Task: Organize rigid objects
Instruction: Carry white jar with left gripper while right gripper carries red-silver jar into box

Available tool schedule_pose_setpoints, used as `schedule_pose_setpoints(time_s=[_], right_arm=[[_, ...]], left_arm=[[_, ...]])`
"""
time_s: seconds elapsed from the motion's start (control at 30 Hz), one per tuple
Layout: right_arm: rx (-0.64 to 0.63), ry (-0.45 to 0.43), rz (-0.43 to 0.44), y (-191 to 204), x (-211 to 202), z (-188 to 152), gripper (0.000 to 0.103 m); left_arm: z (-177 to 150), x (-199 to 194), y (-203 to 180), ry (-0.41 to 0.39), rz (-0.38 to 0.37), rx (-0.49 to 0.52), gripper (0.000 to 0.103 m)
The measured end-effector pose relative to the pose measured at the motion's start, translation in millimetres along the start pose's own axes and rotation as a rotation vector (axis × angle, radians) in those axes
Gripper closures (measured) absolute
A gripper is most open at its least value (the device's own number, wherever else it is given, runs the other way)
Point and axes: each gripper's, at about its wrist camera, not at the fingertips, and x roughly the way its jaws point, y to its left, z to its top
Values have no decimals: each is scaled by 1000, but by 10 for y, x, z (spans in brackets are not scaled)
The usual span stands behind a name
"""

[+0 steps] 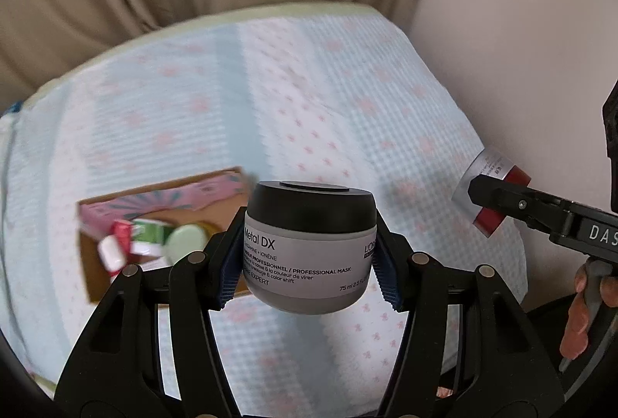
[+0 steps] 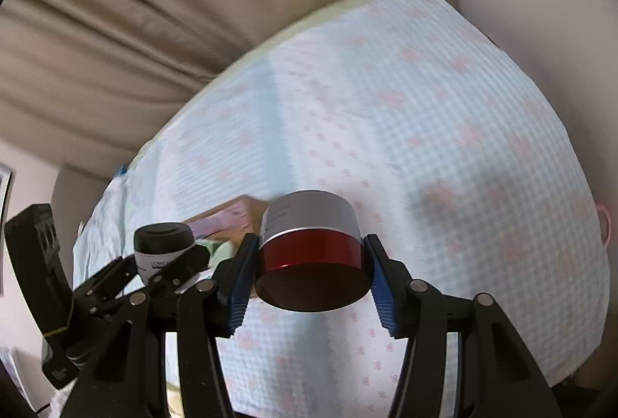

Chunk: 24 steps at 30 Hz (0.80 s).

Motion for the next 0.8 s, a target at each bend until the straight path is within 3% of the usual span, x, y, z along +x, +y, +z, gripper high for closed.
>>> schedule_pose_setpoints(time_s=[0.27,0.47,0.8], right_arm=[[-78,-6,74,782,-60,-109,53],[-55,-4,100,1374,215,-281,53],[75,-5,30,1964,930,-439,53]], left_arm=[[-160,-531,756,-56,19,-85,49],[-230,-663,1366,-48,-9,-85,49],[-239,-140,2339,55,-77,-33,49]])
